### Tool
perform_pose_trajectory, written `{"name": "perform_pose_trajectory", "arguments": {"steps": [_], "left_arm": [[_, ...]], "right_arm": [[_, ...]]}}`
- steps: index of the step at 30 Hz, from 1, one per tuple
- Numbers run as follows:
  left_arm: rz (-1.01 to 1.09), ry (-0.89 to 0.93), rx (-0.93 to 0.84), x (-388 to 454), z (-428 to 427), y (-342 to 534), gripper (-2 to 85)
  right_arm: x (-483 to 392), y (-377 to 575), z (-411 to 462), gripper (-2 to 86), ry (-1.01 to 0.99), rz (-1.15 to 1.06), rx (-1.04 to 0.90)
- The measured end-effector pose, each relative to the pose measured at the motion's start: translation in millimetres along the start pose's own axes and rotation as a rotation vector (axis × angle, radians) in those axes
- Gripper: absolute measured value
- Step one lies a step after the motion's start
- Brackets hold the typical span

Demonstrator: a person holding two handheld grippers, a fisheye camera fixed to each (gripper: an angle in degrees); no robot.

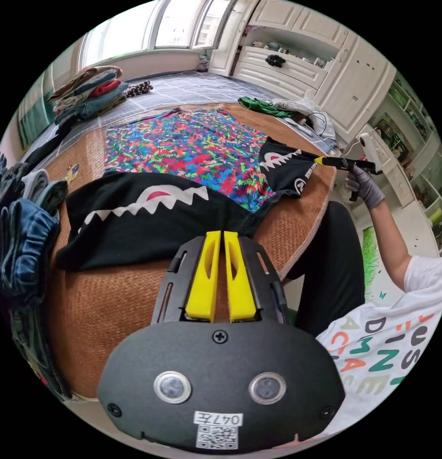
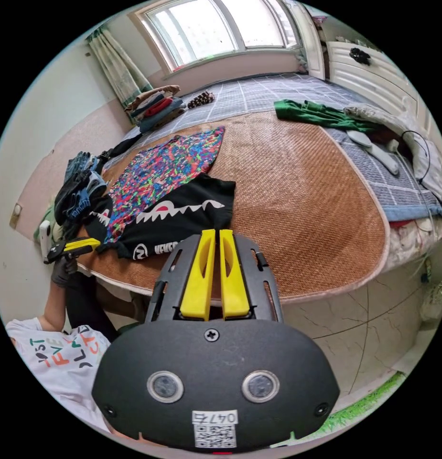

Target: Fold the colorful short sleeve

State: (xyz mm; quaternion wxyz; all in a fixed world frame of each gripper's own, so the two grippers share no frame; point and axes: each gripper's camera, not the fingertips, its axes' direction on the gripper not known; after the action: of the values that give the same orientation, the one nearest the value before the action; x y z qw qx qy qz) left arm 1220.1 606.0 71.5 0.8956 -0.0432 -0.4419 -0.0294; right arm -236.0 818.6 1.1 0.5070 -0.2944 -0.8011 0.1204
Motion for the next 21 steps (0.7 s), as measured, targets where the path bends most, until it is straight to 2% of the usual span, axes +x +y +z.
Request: {"name": "perform_pose_trajectory", "arguments": {"steps": [5, 8, 10, 13, 17, 21], "left_arm": [[-0.084, 0.102, 0.072, 3.2, -4.0, 36.5, 1.9], [-0.187, 0.160, 0.177, -13.8, -37.2, 84.4, 4.8], [-0.278, 0.162, 0.250, -35.3, -63.1, 123.0, 5.9], [-0.470, 0.161, 0.353, -86.8, -99.9, 180.8, 6.7], [-0.636, 0.143, 0.445, -139.3, -125.6, 216.1, 7.6], [-0.722, 0.054, 0.485, -166.0, -129.1, 217.7, 8.1]], "right_arm": [[4.9, 16.3, 28.3, 1.6, 0.099, 0.063, -0.085], [-13.4, 27.2, 15.3, 7.6, 0.234, 0.078, -0.044], [-50.7, 36.1, -3.7, 8.4, 0.282, -0.010, 0.034], [-144.0, 50.9, -15.5, 5.0, 0.085, -0.356, 0.173], [-257.9, 54.3, 32.7, 3.0, -0.180, -0.668, 0.112], [-324.1, 59.4, 89.3, 2.8, -0.188, -0.793, 0.010]]}}
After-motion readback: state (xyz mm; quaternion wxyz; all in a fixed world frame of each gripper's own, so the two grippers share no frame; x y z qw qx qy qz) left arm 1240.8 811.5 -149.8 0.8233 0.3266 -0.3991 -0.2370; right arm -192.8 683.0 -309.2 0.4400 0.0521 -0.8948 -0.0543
